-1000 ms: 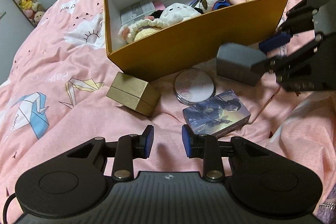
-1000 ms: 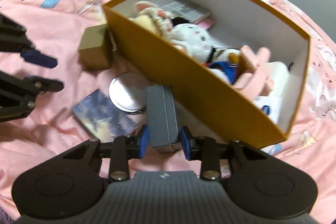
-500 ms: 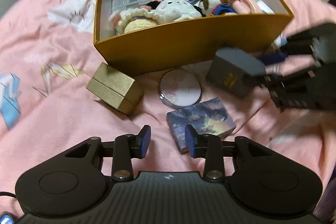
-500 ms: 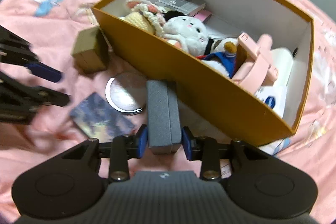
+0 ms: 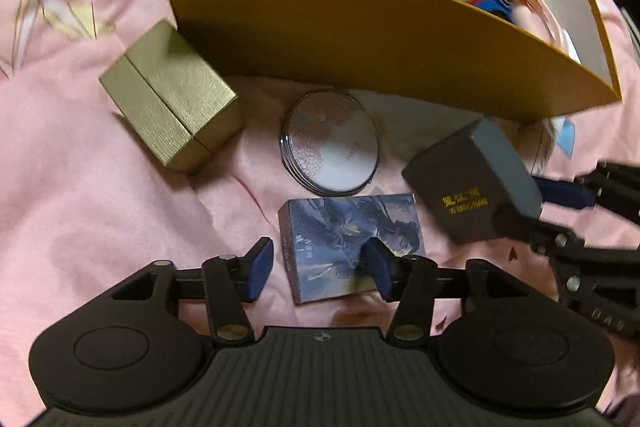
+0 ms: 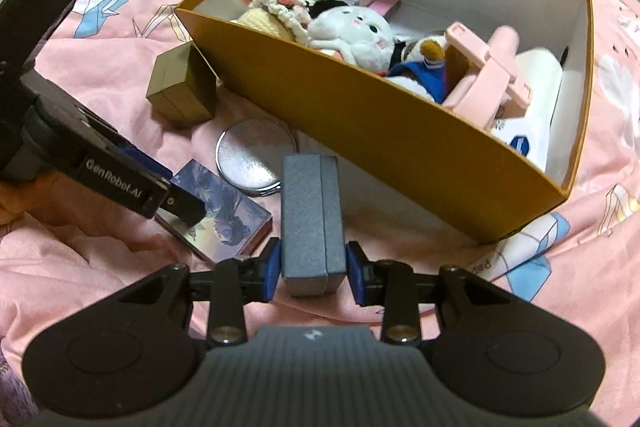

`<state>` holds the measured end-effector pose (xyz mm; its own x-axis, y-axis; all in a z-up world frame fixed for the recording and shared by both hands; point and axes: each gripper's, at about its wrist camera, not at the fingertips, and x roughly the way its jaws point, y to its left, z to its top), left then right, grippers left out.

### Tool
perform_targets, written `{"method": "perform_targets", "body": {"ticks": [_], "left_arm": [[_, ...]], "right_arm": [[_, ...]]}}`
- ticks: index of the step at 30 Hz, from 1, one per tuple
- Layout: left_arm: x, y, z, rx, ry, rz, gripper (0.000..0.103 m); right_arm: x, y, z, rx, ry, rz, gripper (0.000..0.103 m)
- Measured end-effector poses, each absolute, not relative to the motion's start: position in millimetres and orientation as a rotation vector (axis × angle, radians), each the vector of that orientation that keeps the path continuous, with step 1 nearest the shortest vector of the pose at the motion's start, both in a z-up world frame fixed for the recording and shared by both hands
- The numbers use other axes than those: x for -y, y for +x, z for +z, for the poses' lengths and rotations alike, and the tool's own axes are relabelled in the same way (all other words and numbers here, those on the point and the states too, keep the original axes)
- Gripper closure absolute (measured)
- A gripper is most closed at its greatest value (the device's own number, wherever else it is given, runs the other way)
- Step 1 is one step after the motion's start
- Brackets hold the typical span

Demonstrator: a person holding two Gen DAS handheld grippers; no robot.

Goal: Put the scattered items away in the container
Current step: 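Grasp the dark grey box with the right tool while the left tool grasps the printed card box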

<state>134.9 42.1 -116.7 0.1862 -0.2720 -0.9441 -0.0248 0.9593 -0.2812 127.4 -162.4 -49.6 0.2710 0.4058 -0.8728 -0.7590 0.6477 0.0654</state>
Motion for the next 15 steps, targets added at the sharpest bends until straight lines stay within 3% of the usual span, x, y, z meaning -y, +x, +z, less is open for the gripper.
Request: {"method": "perform_targets", "body": {"ticks": [5, 8, 10, 15], "left_arm": [[-43.6, 140.6, -132.9, -1.396, -0.359, -0.193, 0.026], [-44.1, 141.9, -137.7, -1.396, -0.398, -0.182, 0.025], [-43.9, 140.3, -136.3, -1.386, -0.399, -0.172, 0.030], [-43.7, 127.8, -120.7, -1.325, -0.407, -0.133, 0.054]], "right_arm": [[163.9, 130.9, -53.1, -1.038, -0.378, 0.812, 0.066], [163.0, 129.3, -53.6, -1.035, -0.382, 0.811, 0.066], [162.9, 128.6, -53.3, -1.033, -0.381, 0.810, 0.066], [164.3, 123.9, -51.8, -1.036, -0.382, 0.811, 0.066]]}}
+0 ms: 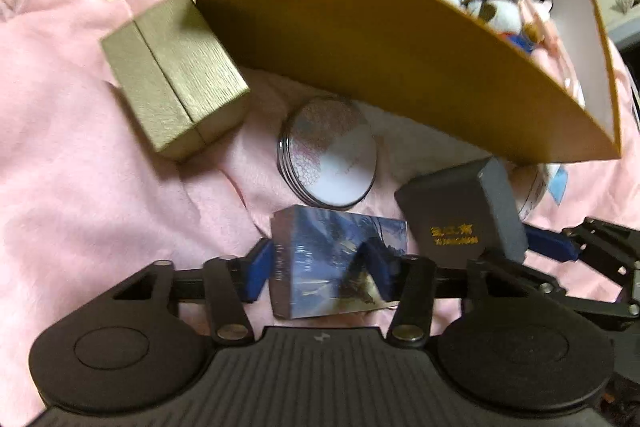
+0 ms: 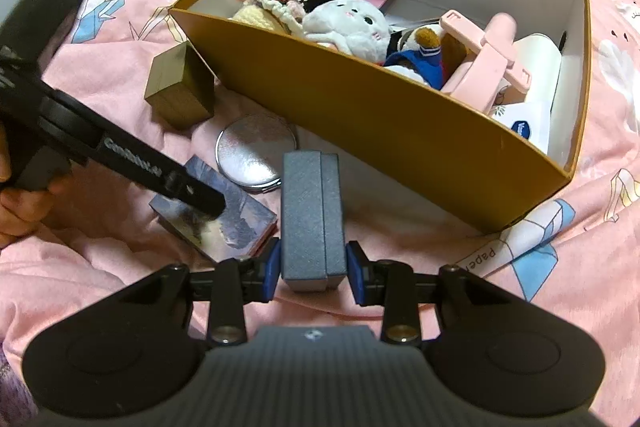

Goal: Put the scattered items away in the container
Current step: 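Grasp the dark grey box with the right tool while the left tool grasps the printed card box, then lift the grey box and card box and carry both over the box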

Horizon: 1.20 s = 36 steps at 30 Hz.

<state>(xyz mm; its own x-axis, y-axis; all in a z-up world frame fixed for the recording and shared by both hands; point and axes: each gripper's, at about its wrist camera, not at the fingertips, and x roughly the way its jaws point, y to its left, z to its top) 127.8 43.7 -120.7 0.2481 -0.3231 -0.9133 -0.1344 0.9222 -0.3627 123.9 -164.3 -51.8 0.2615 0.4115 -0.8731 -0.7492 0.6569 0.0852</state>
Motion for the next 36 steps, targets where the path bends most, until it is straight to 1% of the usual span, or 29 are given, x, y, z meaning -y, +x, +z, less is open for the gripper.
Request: {"method": "perform_targets", "body": {"ticks": [1, 3, 6, 9, 15, 25, 36], "left_arm": [[-42.1, 125.0, -116.3, -1.310, -0.401, -0.136, 0.056], [-37.7, 119.4, -105.8, -1.275, -0.392, -0.153, 0.065], [-29.1, 113.9, -90.9, -1.224, -0.367, -0.191, 0.071], [-21.9, 114.4, -84.5, -1.216, -0.373, -0.233, 0.074], [-3.6, 109.0, -85.0, -1.199, -0.315, -0.238, 0.076], [3.6, 95.5, -78.5, -1.159, -0.252, -0.230, 0.077], [4.4, 85.8, -54.6, -1.085, -0.214, -0.226, 0.077]], "right_arm": [[164.7, 123.2, -51.8, -1.038, -0.382, 0.812, 0.066], [166.4, 123.3, -52.0, -1.046, -0.375, 0.811, 0.066], [168.9, 124.5, -53.2, -1.060, -0.362, 0.801, 0.066], [170.4, 124.2, -54.1, -1.067, -0.357, 0.793, 0.066], [172.1, 123.6, -54.5, -1.070, -0.358, 0.787, 0.066], [170.3, 123.4, -52.0, -1.058, -0.378, 0.771, 0.066], [172.7, 115.4, -27.5, -0.993, -0.387, 0.787, 0.067]]}}
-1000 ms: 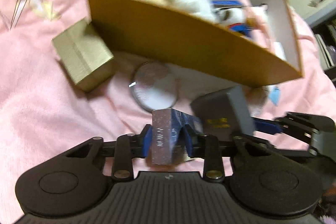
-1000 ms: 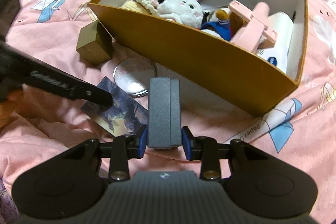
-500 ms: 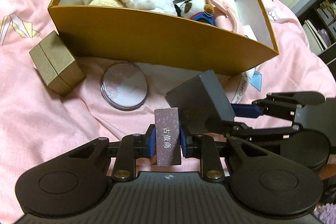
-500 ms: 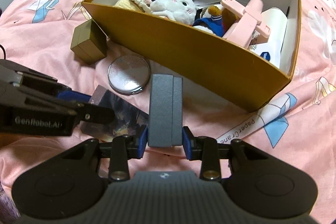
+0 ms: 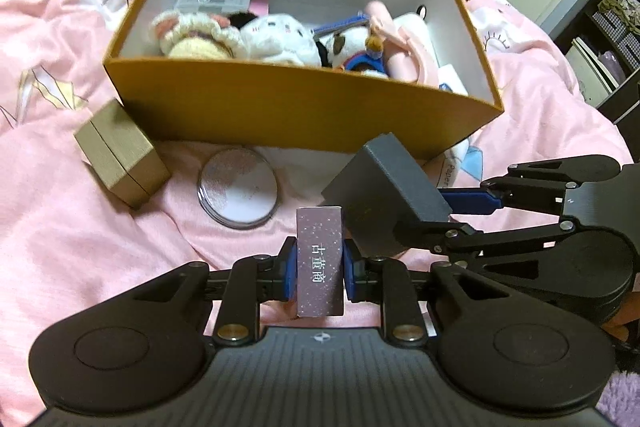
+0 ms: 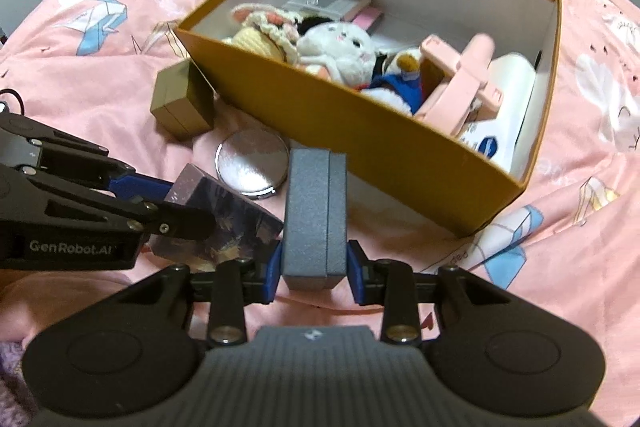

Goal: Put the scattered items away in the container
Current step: 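Lift the grey box and card box and carry both over the box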

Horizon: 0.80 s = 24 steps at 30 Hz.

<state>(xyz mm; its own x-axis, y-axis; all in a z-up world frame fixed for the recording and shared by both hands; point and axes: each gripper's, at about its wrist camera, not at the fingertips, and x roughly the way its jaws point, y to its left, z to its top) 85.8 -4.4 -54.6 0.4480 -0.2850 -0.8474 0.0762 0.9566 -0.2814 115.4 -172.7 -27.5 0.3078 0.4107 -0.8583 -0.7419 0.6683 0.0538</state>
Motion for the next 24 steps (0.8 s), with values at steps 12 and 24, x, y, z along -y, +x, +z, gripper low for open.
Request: {"method": "perform_targets", "body": {"ticks": [12, 24], "left_arm": [[-7.8, 78.5, -5.0, -0.989, -0.206, -0.246, 0.077], [-42.6, 95.9, 57.9, -0.836, -0.262, -0.256, 0.077]], "right_arm": [[178.9, 103.1, 27.1, -0.861, -0.388, 0.842, 0.067], [174.9, 126.3, 87.3, -0.710, -0.314, 0.874, 0.067]]}}
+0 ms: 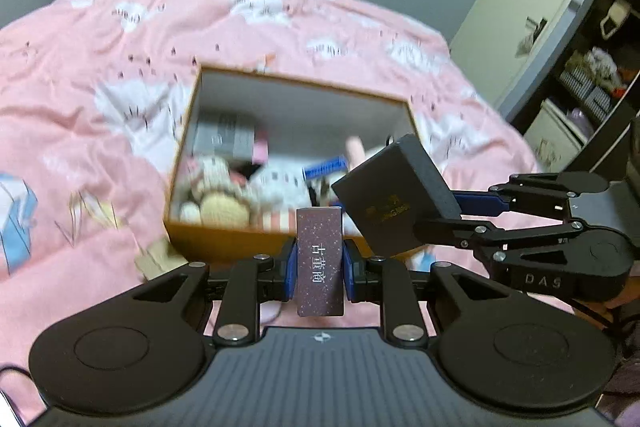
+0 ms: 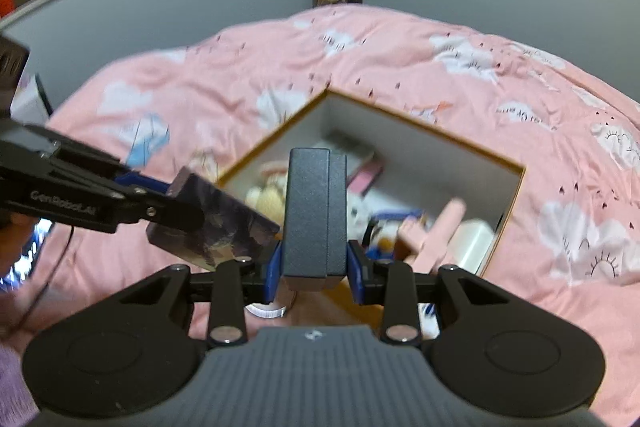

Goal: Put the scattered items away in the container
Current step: 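Lift the grey box and card box and carry both over the box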

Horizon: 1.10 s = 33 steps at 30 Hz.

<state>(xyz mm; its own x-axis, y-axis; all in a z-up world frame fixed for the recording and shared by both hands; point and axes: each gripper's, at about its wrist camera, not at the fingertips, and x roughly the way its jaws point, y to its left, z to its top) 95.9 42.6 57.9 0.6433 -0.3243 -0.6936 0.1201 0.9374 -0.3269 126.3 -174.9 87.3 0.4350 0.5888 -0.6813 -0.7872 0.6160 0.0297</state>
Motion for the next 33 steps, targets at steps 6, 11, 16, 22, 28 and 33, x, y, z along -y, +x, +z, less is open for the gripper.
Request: {"method": "perform_targets", "body": {"ticks": [6, 11, 16, 22, 28, 33], "left_arm": [[-54.0, 131.6, 63.2, -0.797, -0.273, -0.229, 0.077], [-54.4, 170.8, 53.7, -0.820, -0.259, -0.213, 0.077], [-48.8, 204.0, 44.4, -0.867, -0.208, -0.178, 0.077], [-39.7, 227.8, 41.8, -0.905, -0.132, -0.162, 0.077], [-34.1, 240.2, 38.8, -0.936, -0.090, -0.155, 0.077], [-34.1, 245.5, 35.0, -0.970, -0.053, -0.138, 0.077]], "right_arm": [[165.6, 169.2, 94.1, -0.705, -0.247, 0.822, 0.067], [152.7, 208.7, 84.6, -0.739, -0.209, 0.764, 0.067], [136.6, 243.9, 66.4, -0.788, -0.164, 0.719, 0.067], [125.0, 278.7, 38.6, -0.872, -0.043, 0.660, 0.067], [115.9, 295.2, 16.3, -0.924, 0.012, 0.597, 0.066], [111.3, 305.8, 2.4, -0.948, 0.037, 0.570, 0.066]]}}
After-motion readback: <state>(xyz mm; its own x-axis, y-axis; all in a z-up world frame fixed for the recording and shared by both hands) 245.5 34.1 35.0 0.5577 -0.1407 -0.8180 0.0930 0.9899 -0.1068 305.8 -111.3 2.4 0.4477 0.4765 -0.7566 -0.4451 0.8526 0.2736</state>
